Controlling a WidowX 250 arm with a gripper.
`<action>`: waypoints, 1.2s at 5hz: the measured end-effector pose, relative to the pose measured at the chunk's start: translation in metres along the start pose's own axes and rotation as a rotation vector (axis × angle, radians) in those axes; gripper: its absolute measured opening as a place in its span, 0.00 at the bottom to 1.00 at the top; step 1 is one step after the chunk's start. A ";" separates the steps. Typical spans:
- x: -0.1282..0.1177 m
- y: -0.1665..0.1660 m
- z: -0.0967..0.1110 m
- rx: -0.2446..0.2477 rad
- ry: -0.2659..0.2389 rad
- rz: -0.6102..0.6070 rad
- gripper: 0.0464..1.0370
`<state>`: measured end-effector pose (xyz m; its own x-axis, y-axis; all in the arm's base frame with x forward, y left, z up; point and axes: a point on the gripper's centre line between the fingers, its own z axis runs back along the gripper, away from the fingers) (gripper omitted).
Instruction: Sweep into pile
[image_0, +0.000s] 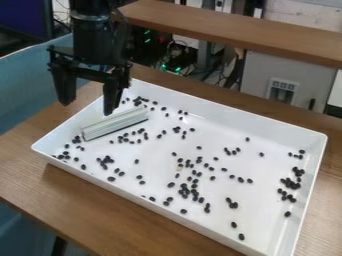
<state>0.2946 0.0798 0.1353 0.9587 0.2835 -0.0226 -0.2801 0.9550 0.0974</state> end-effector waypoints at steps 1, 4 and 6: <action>0.000 -0.001 -0.008 0.003 0.024 -0.012 0.96; 0.054 0.035 -0.054 0.182 -0.118 -0.510 0.96; 0.088 0.041 -0.074 0.117 -0.202 -0.711 0.96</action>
<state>0.3641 0.1506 0.0632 0.9003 -0.4307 0.0624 0.4066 0.8835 0.2325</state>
